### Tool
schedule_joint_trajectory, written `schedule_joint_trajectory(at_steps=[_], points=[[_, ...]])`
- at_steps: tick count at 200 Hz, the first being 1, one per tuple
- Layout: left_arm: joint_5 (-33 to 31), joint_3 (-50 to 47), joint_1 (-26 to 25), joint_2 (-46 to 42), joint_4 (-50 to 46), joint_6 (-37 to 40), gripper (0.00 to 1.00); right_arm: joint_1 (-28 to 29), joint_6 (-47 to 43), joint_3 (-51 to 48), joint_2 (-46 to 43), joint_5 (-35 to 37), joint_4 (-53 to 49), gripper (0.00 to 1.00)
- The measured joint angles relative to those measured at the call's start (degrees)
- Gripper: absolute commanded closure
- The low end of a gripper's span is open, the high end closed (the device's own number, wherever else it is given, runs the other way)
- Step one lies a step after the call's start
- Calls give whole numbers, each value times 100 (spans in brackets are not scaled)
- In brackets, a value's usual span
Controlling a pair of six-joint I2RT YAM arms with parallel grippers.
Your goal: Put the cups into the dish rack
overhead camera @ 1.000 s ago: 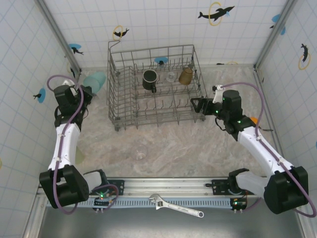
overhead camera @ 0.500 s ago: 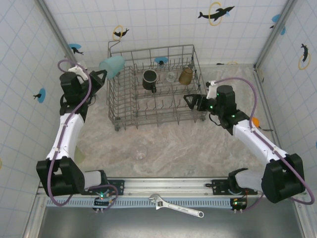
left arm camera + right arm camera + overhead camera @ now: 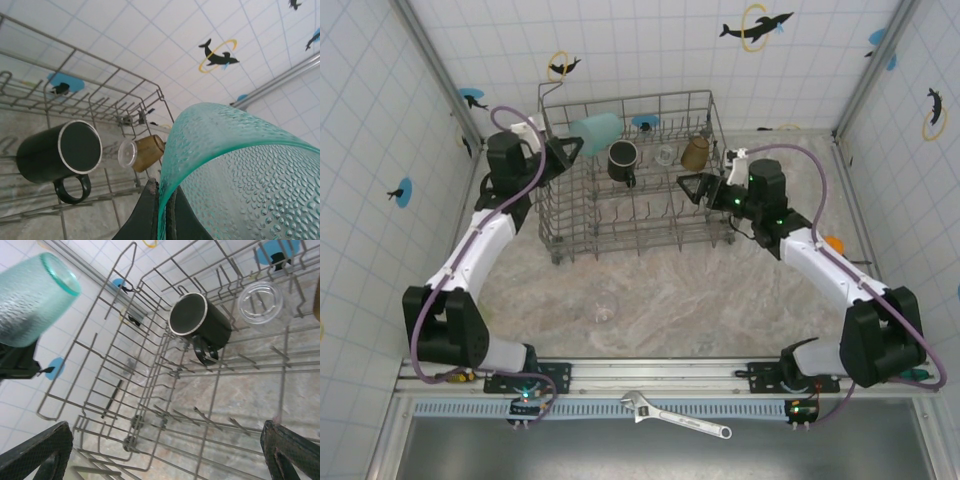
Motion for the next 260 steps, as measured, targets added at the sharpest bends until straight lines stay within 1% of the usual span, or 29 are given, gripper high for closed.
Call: schedule_joint_trajectory(at_steps=[41,120,186,225,260], points=[[2,229,-435,411,133,0,100,101,656,61,225,-59,551,0],[0,262,-907,745,413,-2,100,243,2367,328,922,-33,1993,0],[2,262,-1010,870,470,2,100,251,3762,621,1762,33,3093,0],[11,262,-1062,933,474,142,100,254,4365,925,2212,39,3407,0],[28,262,-1067,1014,474,190,100,313,4881,977,2430,50,3694,0]])
